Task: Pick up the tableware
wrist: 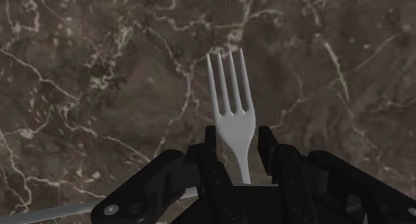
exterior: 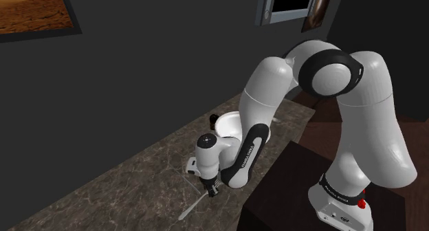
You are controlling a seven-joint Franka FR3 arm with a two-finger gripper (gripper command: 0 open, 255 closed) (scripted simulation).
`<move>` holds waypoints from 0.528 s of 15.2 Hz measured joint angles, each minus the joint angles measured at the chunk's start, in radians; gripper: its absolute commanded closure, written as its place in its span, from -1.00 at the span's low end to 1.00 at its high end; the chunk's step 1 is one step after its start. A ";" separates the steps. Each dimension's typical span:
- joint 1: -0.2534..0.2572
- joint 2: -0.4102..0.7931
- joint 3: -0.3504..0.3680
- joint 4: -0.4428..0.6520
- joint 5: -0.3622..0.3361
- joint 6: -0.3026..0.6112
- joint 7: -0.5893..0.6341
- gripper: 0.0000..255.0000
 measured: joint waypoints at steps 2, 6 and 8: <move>-0.008 -0.026 0.008 -0.010 0.007 -0.015 -0.005 1.00; -0.025 -0.081 0.028 -0.028 0.024 -0.052 -0.021 1.00; -0.032 -0.107 0.040 -0.032 0.035 -0.075 -0.029 1.00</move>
